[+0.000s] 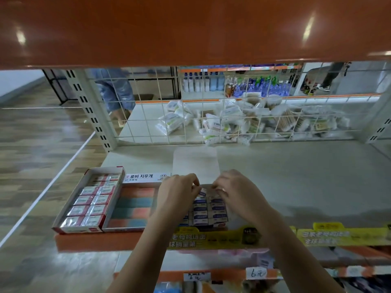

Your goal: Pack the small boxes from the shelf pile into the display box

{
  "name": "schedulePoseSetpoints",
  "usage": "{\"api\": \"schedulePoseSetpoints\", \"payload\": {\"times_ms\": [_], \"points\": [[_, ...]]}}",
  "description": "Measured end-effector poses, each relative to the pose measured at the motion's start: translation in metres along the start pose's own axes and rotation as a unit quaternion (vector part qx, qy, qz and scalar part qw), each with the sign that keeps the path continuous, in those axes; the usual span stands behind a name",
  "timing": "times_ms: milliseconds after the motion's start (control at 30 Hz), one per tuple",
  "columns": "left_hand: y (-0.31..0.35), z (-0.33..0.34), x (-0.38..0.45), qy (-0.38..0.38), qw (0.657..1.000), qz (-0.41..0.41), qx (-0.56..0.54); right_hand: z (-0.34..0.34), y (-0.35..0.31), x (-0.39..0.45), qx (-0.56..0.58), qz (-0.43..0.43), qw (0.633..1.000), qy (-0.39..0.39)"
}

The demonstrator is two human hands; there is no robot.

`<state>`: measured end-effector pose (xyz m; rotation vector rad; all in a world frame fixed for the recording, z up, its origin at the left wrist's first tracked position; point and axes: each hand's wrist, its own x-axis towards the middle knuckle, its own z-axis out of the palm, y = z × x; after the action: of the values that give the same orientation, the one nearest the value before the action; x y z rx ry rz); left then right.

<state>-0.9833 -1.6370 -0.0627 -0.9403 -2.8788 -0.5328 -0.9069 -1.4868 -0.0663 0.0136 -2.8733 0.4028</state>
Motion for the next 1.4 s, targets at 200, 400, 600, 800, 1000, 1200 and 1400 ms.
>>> {"api": "schedulePoseSetpoints", "payload": {"times_ms": [200,400,600,800,1000,1200,1400], "points": [[0.01,0.007,0.003,0.0,1.0,0.008,0.019,-0.005,0.018,-0.008,0.013,0.088,0.996,0.031],[0.003,0.005,-0.001,-0.024,1.0,0.011,0.001,0.003,0.023,-0.011,0.034,0.129,0.991,0.012],[0.003,0.006,-0.005,-0.002,0.999,0.023,0.023,0.004,0.024,-0.011,0.064,0.132,0.989,0.009],[0.01,0.008,-0.003,0.002,0.998,0.03,0.052,0.008,0.024,-0.011,0.071,0.13,0.989,0.01],[0.011,0.017,-0.001,-0.016,0.998,0.023,0.059,0.01,0.026,-0.012,0.084,0.128,0.988,0.009],[0.016,0.028,-0.004,-0.01,0.999,0.021,0.039,0.012,0.027,-0.012,0.092,0.124,0.988,0.016],[0.018,0.029,-0.003,-0.03,0.999,0.03,0.028,0.015,0.03,-0.012,0.092,0.116,0.989,0.018]]}}
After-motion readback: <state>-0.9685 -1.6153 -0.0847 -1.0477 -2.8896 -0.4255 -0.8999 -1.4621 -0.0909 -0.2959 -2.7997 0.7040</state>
